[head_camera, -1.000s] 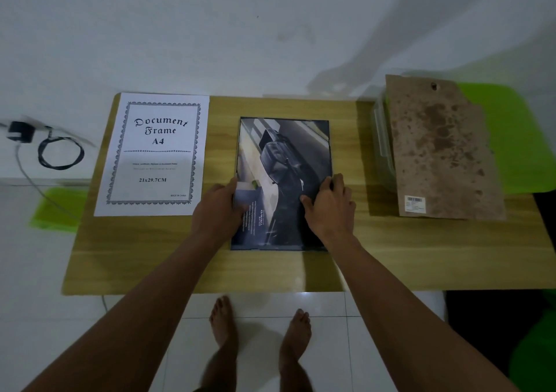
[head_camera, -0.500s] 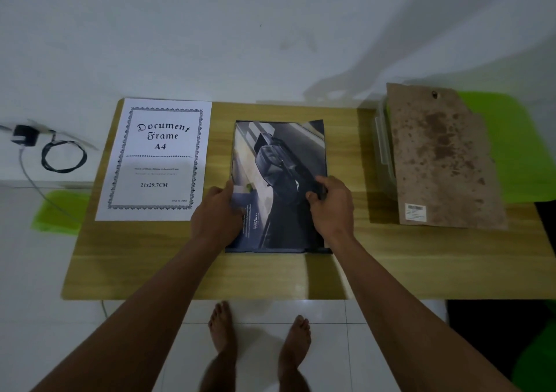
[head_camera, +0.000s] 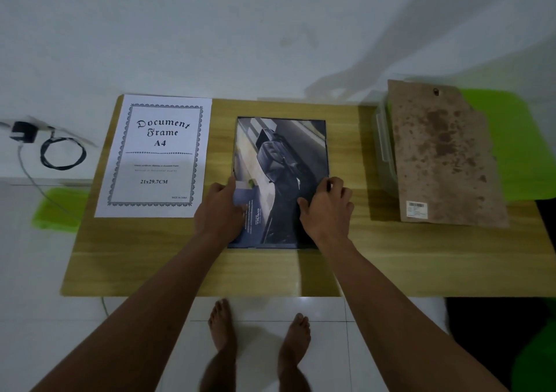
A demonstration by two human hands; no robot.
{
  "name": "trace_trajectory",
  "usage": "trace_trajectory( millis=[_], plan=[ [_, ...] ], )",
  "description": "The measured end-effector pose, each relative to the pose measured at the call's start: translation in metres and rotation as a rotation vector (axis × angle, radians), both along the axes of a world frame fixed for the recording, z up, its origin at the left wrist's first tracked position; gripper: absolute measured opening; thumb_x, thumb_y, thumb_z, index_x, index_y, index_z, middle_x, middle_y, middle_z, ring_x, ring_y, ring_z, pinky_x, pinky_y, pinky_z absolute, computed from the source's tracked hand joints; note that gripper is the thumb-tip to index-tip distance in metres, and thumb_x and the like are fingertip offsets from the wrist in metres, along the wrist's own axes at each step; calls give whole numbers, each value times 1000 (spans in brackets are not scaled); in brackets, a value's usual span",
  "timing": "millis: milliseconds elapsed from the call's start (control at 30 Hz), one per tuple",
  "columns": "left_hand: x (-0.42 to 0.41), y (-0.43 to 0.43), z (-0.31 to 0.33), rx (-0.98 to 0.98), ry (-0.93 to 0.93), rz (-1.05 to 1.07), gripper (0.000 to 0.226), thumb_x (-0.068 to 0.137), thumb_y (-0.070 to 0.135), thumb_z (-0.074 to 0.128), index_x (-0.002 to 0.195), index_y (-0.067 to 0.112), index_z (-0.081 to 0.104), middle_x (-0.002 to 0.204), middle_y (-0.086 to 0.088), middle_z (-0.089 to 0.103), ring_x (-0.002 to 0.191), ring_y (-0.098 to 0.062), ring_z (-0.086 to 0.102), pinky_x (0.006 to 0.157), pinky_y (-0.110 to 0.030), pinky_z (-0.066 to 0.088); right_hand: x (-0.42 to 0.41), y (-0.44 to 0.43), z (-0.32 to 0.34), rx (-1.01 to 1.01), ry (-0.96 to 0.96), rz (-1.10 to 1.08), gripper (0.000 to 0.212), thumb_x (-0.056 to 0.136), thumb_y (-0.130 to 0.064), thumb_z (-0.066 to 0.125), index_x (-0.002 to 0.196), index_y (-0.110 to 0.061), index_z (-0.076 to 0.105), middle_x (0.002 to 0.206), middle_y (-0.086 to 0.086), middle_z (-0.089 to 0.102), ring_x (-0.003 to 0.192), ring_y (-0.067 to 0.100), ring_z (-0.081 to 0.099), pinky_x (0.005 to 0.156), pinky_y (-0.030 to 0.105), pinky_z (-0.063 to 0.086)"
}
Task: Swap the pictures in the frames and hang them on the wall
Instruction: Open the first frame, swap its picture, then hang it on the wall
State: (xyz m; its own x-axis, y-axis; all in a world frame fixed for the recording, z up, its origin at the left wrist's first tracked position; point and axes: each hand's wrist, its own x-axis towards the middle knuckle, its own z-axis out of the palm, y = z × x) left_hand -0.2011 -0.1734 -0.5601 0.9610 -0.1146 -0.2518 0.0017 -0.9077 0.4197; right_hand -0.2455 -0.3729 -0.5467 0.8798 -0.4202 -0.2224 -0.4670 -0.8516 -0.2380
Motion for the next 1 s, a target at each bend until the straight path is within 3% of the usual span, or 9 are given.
trace_trajectory(
  millis=[133, 367, 500, 633, 700, 767, 867, 933, 1000],
  plan=[
    [0, 1, -2, 11, 5, -6, 67, 90, 28, 60, 149, 22, 30, 122, -9, 50, 102, -31, 58, 81, -43, 53, 1, 3, -1, 64, 9, -48, 67, 93, -44, 60, 143, -6, 37, 145, 13, 30, 128, 35, 32, 103, 48, 35],
    [1, -3, -1, 26, -2, 5, 67, 91, 30, 56, 150, 19, 27, 125, -8, 48, 103, -29, 58, 80, -42, 54, 9, -5, 6, 246, -90, -147, 46, 91, -26, 68, 133, -13, 56, 149, 8, 36, 137, 31, 26, 108, 48, 32],
    [2, -4, 0, 35, -14, 23, 70, 92, 33, 57, 151, 18, 23, 124, -10, 49, 106, -28, 57, 80, -40, 52, 11, -2, 9, 365, -259, -195, 28, 87, -18, 72, 114, -19, 63, 124, 3, 59, 124, 25, 46, 103, 49, 42],
    [1, -5, 0, 3, -19, 36, 71, 92, 35, 56, 152, 20, 21, 122, -12, 49, 105, -28, 56, 80, -40, 52, 12, 0, 19, 507, -310, -214, 38, 92, -9, 63, 126, -22, 54, 98, -6, 68, 97, 13, 63, 93, 38, 53],
    [1, -6, 0, 4, -13, 44, 71, 92, 35, 57, 152, 21, 21, 123, -12, 49, 106, -28, 56, 81, -41, 52, 15, -1, 21, 460, -270, -195, 45, 93, -12, 63, 135, -20, 49, 113, 0, 63, 106, 16, 59, 92, 34, 52],
    [1, -7, 0, 8, -4, 48, 72, 91, 34, 59, 151, 22, 22, 124, -12, 49, 107, -29, 55, 81, -41, 52, 16, -4, 17, 247, -122, -100, 44, 92, -24, 65, 133, -16, 50, 127, 8, 52, 119, 27, 48, 98, 40, 46],
    [1, -7, -1, 7, -15, 46, 72, 91, 37, 59, 151, 21, 22, 123, -12, 48, 106, -28, 55, 80, -39, 52, 14, -3, 9, 12, 25, 9, 50, 93, -43, 60, 130, -11, 50, 135, 12, 40, 123, 33, 38, 99, 45, 39],
    [0, -7, -3, 6, -26, 36, 72, 91, 36, 59, 151, 20, 22, 121, -12, 47, 105, -27, 54, 79, -37, 51, 13, -1, 4, -11, 42, 30, 58, 94, -46, 58, 137, -9, 46, 144, 12, 33, 129, 34, 32, 103, 46, 35],
    [1, -9, -4, 9, -31, 24, 71, 92, 35, 58, 151, 18, 21, 121, -12, 46, 106, -27, 54, 78, -36, 49, 14, 3, 1, 50, 43, 29, 53, 95, -41, 58, 138, -12, 48, 153, 13, 23, 137, 36, 23, 109, 49, 30]
  ],
)
